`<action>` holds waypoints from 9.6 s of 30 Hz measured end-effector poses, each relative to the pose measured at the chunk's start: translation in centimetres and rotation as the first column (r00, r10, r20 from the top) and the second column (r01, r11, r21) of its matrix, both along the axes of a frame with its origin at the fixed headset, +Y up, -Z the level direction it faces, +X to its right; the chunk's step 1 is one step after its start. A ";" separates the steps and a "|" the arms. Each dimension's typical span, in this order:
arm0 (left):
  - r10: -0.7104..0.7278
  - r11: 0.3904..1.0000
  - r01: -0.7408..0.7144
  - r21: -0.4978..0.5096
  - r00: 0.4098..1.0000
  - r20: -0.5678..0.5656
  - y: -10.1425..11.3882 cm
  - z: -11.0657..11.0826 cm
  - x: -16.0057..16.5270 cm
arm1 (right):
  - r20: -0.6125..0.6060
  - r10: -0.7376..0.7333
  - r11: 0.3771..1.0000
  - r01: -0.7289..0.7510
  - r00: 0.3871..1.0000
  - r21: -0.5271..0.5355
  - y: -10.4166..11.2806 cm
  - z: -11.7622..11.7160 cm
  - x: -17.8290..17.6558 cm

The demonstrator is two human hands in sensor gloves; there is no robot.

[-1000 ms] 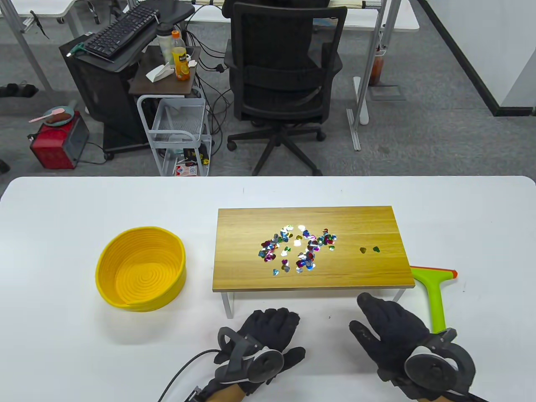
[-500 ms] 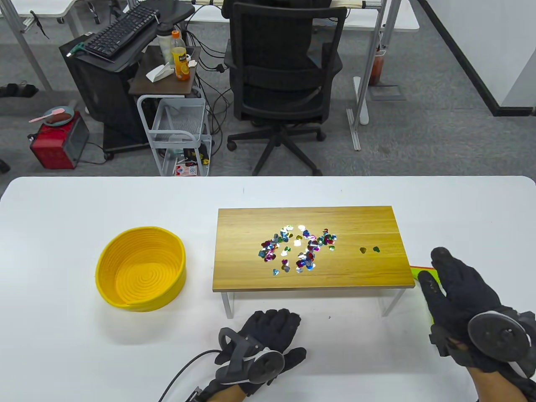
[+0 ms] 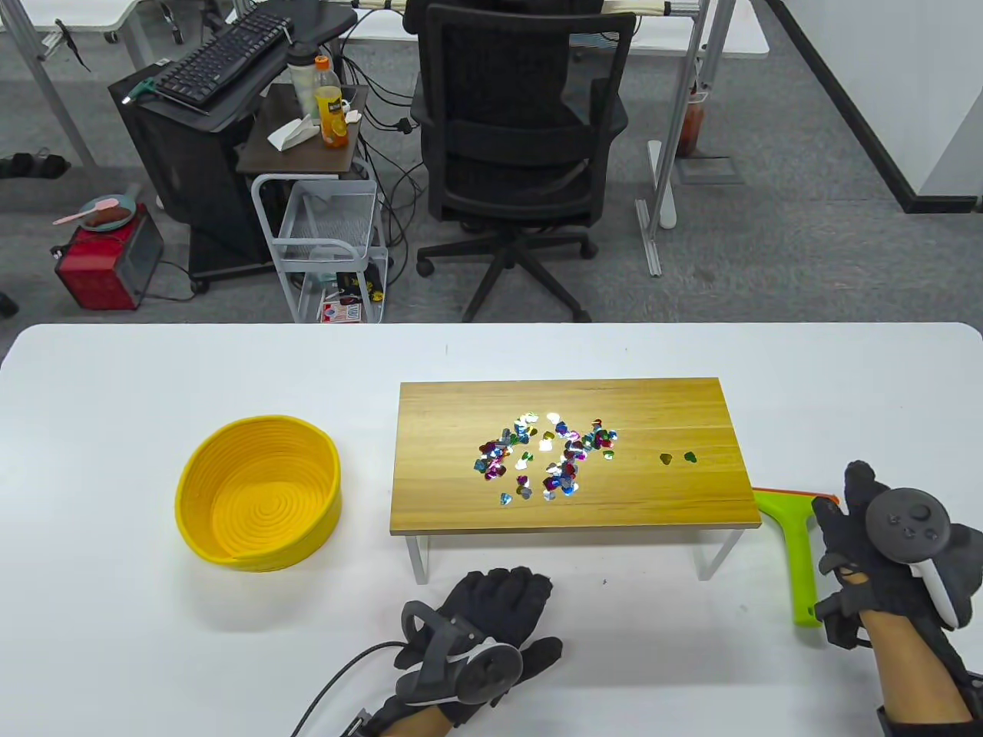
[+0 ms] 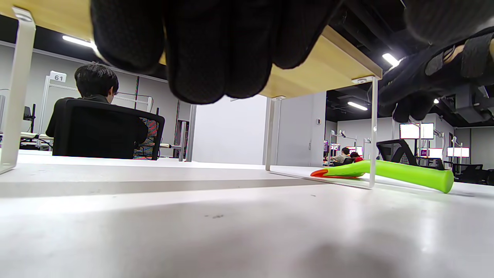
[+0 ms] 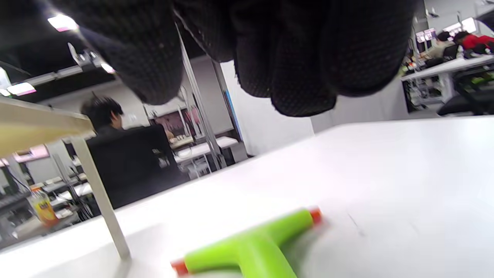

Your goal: Scrape sequins from tabletop organizer into fabric basket

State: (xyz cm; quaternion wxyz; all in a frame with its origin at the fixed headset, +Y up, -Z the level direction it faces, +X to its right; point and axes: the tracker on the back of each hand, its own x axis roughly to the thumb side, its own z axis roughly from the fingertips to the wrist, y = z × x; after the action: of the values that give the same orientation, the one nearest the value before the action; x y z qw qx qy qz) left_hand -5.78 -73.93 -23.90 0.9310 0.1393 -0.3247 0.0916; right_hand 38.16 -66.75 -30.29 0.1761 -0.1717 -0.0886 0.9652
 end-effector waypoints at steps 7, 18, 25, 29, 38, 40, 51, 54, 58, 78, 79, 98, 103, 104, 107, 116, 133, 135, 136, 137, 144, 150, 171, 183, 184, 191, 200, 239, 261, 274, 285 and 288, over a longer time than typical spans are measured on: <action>0.000 1.000 0.000 -0.002 1.000 0.000 0.0 0.0 0.0 | 0.055 -0.015 0.970 0.028 0.998 -0.240 -3.3 -1.2 0.0; 0.003 1.000 -0.003 -0.004 1.000 -0.001 0.0 -0.1 -0.1 | 0.082 0.024 0.931 0.007 0.996 -0.364 -6.3 -2.5 -0.6; 0.002 1.000 -0.002 -0.008 1.000 0.000 0.0 -0.1 0.0 | 0.121 0.041 0.918 0.011 0.992 -0.397 -7.5 -3.0 -0.4; 0.002 1.000 -0.002 -0.010 1.000 0.000 0.0 -0.1 -0.1 | 0.131 0.051 0.910 0.008 0.990 -0.416 -8.3 -3.1 -0.3; -0.003 1.000 0.003 -0.017 1.000 0.001 0.0 -0.1 0.0 | 0.133 0.078 0.903 -0.013 0.988 -0.430 -9.0 -3.5 -0.4; -0.002 1.000 0.002 -0.017 1.000 0.000 0.0 -0.1 -0.1 | 0.134 0.080 0.904 -0.015 0.988 -0.428 -8.9 -3.5 -0.4; -0.001 1.000 0.001 -0.018 1.000 0.003 -0.1 -0.1 0.0 | 0.106 0.069 0.945 -0.030 0.992 -0.327 -7.4 -3.5 -0.4; -0.003 1.000 0.003 -0.019 1.000 0.003 -0.1 -0.1 0.0 | 0.105 0.067 0.963 -0.037 0.992 -0.268 -5.6 -3.4 -0.1; -0.005 1.000 0.005 -0.022 1.000 0.004 -0.1 -0.1 0.1 | 0.106 0.060 0.979 -0.038 0.993 -0.200 -3.1 -3.2 0.5; -0.012 1.000 0.012 -0.019 1.000 0.010 -0.1 0.0 0.3 | -0.234 0.124 0.988 -0.097 0.964 0.122 8.9 -0.3 -6.3; -0.010 1.000 0.011 -0.018 1.000 0.009 -0.1 0.0 0.3 | -0.256 0.136 0.986 -0.105 0.957 0.132 9.2 -0.1 -7.1; -0.008 1.000 0.008 -0.013 1.000 0.008 -0.2 0.1 0.3 | -0.559 0.242 0.968 -0.162 0.793 0.190 11.6 -0.8 -16.2; -0.016 1.000 0.016 -0.020 1.000 0.011 -0.3 0.0 0.5 | -0.609 0.256 0.967 -0.202 0.750 0.157 11.9 -1.4 -18.0; -0.018 1.000 0.018 -0.020 1.000 0.012 -0.3 0.0 0.4 | -0.617 0.263 0.965 -0.217 0.742 0.150 11.9 -1.6 -18.3; -0.020 1.000 0.020 -0.021 1.000 0.012 -0.3 0.0 0.3 | -0.639 0.283 0.956 -0.262 0.716 0.130 11.8 -2.3 -19.5; -0.018 1.000 0.018 -0.021 1.000 0.010 -0.4 -0.1 0.3 | -0.683 0.329 0.927 -0.361 0.652 0.102 10.5 -4.9 -24.3; -0.012 1.000 0.012 -0.024 1.000 0.004 -0.3 -0.1 0.1 | -0.720 0.307 0.918 -0.394 0.623 0.050 9.1 -5.8 -26.3; -0.012 1.000 0.013 -0.024 1.000 0.004 -0.3 -0.1 0.1 | -0.713 0.318 0.912 -0.406 0.625 0.050 9.3 -5.8 -25.8; -0.013 1.000 0.013 -0.024 1.000 0.003 -0.3 -0.1 0.1 | -0.710 0.318 0.911 -0.411 0.629 0.045 9.4 -5.8 -25.4; -0.013 1.000 0.013 -0.024 1.000 0.003 -0.3 -0.1 0.1 | -0.707 0.319 0.911 -0.411 0.632 0.043 9.4 -5.7 -25.0; -0.018 0.999 0.018 -0.027 1.000 0.001 -0.3 -0.2 0.1 | -0.680 0.324 0.908 -0.418 0.658 0.028 9.4 -5.4 -21.6; -0.023 0.999 0.023 -0.029 1.000 0.000 -0.3 -0.2 0.2 | -0.657 0.314 0.915 -0.403 0.686 0.017 9.2 -4.9 -18.6; -0.029 0.999 0.029 -0.026 1.000 0.000 -0.4 -0.2 0.3 | -0.669 0.350 0.917 -0.385 0.656 0.102 10.3 -3.6 -19.6; -0.023 1.000 0.023 -0.021 1.000 -0.004 -0.3 -0.1 0.3 | -0.729 0.380 0.895 -0.425 0.569 0.135 10.0 -5.3 -28.8; -0.022 1.000 0.021 -0.021 1.000 -0.004 -0.3 -0.1 0.3 | -0.732 0.380 0.894 -0.428 0.566 0.133 9.9 -5.4 -29.2; -0.018 1.000 0.018 -0.019 1.000 -0.006 -0.3 -0.1 0.2 | -0.746 0.390 0.881 -0.455 0.540 0.131 9.0 -5.9 -31.5; -0.022 1.000 0.021 -0.023 1.000 -0.010 -0.3 -0.2 0.1 | -0.748 0.379 0.880 -0.461 0.545 0.111 8.9 -6.1 -30.4; -0.027 0.999 0.027 -0.027 1.000 -0.009 -0.4 -0.2 0.3 | -0.628 0.414 0.878 -0.471 0.658 0.086 10.9 -2.3 -16.1; -0.034 0.999 0.034 -0.035 0.999 -0.008 -0.5 -0.2 0.3 | -0.414 0.543 0.825 -0.557 0.731 0.098 10.6 -3.6 -18.3; -0.033 0.999 0.033 -0.036 0.999 -0.009 -0.4 -0.2 0.3 | -0.397 0.549 0.814 -0.578 0.735 0.056 9.5 -3.8 -19.5; -0.034 0.999 0.034 -0.036 0.999 -0.008 -0.4 -0.2 0.3 | -0.408 0.571 0.789 -0.613 0.712 0.035 9.8 -1.1 -19.8; -0.036 0.999 0.035 -0.037 0.999 -0.007 -0.4 -0.2 0.4 | -0.410 0.571 0.788 -0.615 0.711 0.030 9.8 -0.4 -19.8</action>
State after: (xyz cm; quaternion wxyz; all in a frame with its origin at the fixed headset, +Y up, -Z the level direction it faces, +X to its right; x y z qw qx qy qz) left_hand -5.42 -74.37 -24.09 0.9361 0.1169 -0.3219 0.0805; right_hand 18.37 -56.95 -30.66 -0.1389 0.0564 -0.0484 0.9875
